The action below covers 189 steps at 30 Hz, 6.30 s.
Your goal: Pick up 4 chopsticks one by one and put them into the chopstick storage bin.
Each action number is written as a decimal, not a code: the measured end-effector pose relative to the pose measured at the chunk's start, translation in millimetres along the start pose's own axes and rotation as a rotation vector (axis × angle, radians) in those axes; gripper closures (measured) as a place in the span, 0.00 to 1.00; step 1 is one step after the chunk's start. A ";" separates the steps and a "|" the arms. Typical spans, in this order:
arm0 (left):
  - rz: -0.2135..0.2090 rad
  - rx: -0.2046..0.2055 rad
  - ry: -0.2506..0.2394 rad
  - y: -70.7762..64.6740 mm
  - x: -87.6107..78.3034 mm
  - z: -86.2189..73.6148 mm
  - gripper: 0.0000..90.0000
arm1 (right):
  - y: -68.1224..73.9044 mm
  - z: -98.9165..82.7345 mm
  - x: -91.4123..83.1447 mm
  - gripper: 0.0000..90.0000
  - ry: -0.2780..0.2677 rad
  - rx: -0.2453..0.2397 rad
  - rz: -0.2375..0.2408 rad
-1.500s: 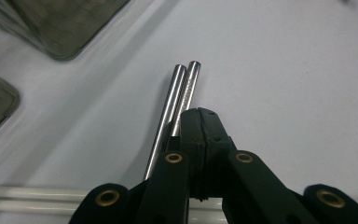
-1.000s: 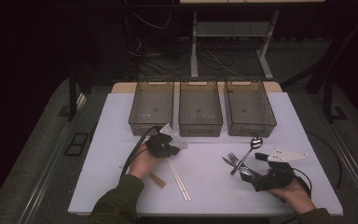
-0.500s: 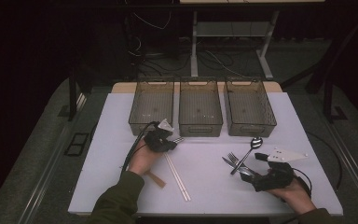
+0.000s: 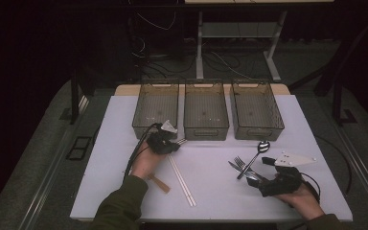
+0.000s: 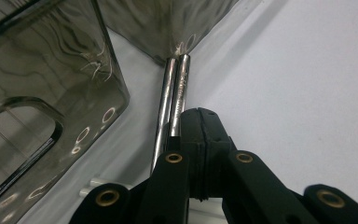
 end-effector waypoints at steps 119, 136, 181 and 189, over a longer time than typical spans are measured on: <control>-0.061 0.095 -0.090 26.2 -46.7 -59.8 0.95 | 1.2 0.4 -1.4 0.02 -0.003 -0.004 0.002; -0.075 0.074 -0.084 23.1 -56.4 -55.6 0.95 | -0.6 -0.7 -0.3 0.02 -0.002 -0.009 -0.004; -0.093 -0.036 -0.202 -2.0 -94.5 -12.2 0.94 | -8.1 -2.2 2.3 0.02 0.006 -0.005 -0.009; -0.078 -0.054 -0.224 1.8 -98.8 -1.3 0.95 | -7.4 -1.6 0.4 0.02 -0.003 0.000 -0.010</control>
Point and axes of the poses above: each handheld gripper's, and its own axes: x roughly forward along the jaws, z roughly out of its top, y roughly to its left, the point moved 6 cm from there along x, roughly forward along the jaws, and after that the axes turned 4 degrees about -z, right-handed, at the moved point
